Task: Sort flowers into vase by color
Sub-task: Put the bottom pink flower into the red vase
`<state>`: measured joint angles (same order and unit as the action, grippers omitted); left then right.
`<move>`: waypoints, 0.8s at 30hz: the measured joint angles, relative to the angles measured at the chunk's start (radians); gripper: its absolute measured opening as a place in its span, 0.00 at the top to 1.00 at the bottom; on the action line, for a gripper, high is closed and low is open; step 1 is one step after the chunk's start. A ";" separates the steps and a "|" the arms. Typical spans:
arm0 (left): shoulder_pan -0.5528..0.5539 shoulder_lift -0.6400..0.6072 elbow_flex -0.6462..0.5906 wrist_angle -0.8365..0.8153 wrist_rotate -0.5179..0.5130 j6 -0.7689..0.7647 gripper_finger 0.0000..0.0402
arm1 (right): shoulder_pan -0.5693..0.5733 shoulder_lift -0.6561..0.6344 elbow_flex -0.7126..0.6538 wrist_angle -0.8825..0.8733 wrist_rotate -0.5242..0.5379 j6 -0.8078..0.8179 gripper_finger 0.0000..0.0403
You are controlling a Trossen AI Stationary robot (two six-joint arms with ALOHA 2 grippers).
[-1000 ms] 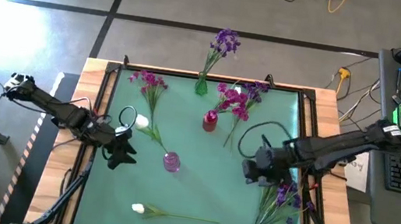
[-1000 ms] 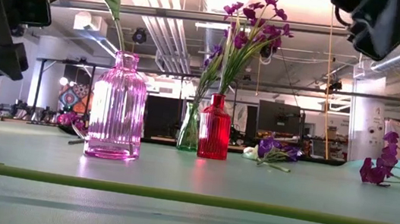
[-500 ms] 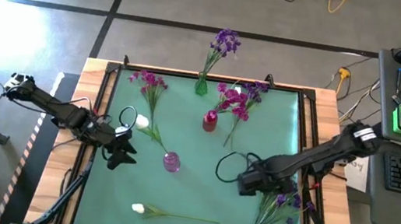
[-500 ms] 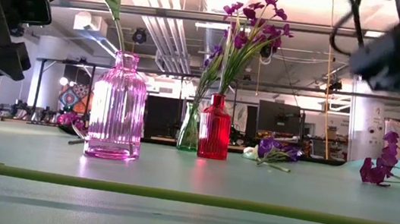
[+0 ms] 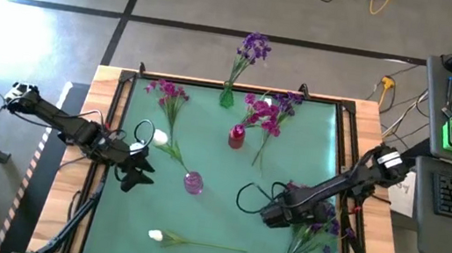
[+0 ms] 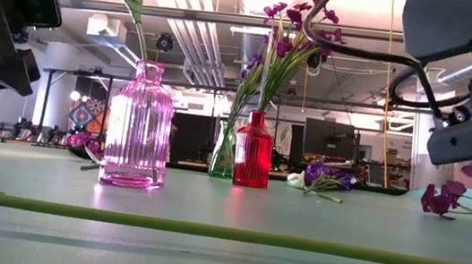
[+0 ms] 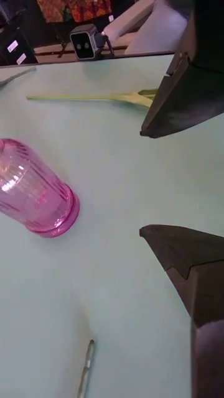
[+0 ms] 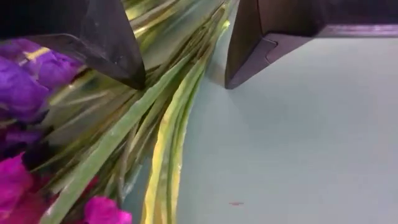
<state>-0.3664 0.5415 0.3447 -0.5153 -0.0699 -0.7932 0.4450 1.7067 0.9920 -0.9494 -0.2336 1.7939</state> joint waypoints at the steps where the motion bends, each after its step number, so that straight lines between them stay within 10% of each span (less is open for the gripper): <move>1: 0.000 0.000 0.000 0.000 -0.001 0.003 0.42 | -0.001 0.004 -0.001 0.009 0.016 -0.020 0.47; 24: 0.000 0.000 0.000 0.001 -0.027 0.022 0.42 | -0.007 0.010 0.035 0.045 0.228 -0.032 0.53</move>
<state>-0.3664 0.5419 0.3447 -0.5140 -0.0971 -0.7715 0.4381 1.7172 1.0270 -0.9044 -0.0055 1.7615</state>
